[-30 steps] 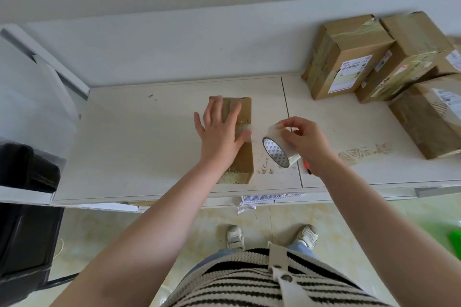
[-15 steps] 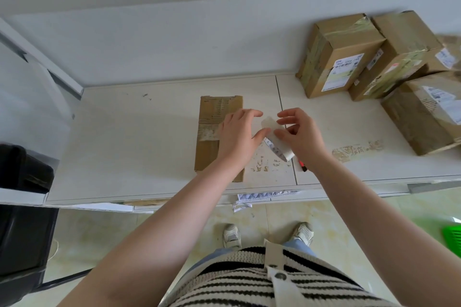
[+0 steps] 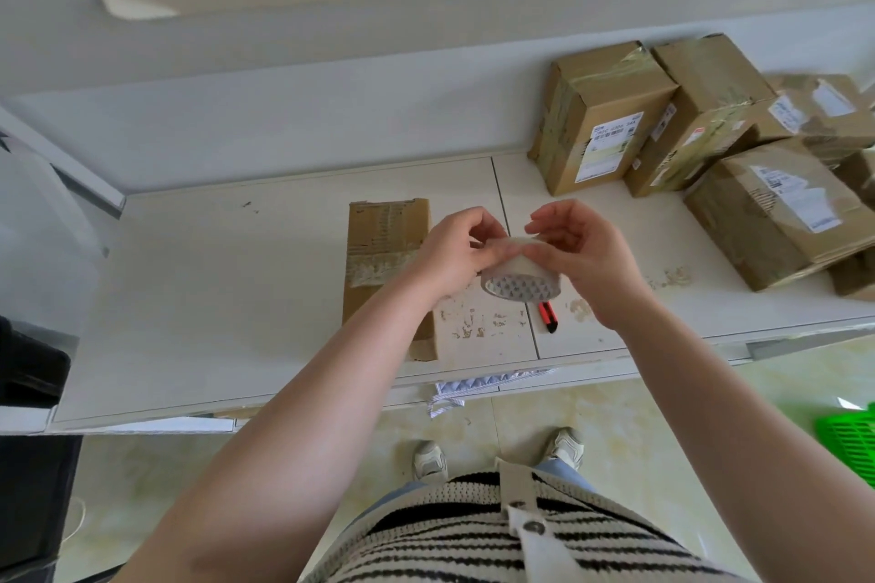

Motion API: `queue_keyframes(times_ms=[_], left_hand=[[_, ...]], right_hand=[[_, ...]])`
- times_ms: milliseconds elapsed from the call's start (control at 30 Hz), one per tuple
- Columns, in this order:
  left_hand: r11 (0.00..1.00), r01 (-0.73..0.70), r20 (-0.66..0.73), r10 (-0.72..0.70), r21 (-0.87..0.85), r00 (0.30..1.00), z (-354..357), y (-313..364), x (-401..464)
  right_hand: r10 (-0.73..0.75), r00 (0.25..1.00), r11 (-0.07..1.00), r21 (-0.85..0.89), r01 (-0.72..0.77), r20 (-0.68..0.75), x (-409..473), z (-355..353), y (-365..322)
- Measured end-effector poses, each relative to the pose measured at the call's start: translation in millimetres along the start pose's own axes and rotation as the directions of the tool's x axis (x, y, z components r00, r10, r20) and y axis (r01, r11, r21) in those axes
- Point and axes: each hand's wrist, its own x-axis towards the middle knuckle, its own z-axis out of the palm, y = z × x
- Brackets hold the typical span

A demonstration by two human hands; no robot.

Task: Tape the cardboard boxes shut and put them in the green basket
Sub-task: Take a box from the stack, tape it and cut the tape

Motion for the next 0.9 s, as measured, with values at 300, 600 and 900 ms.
queue_keyframes(times_ms=[300, 600, 900], left_hand=[[0.972, -0.143, -0.056, 0.156, 0.186, 0.986, 13, -2, -2], [0.975, -0.133, -0.060, 0.146, 0.177, 0.988, 15, 18, -7], [0.928, -0.371, -0.237, 0.353, -0.034, 0.905, 10, 92, -54]], right_hand=[[0.245, 0.969, 0.914, -0.330, -0.235, -0.011, 16, -26, 35], [0.357, 0.886, 0.737, -0.494, -0.462, -0.296, 12, -46, 82], [-0.163, 0.981, 0.905, -0.413, 0.106, -0.106, -43, -12, -101]])
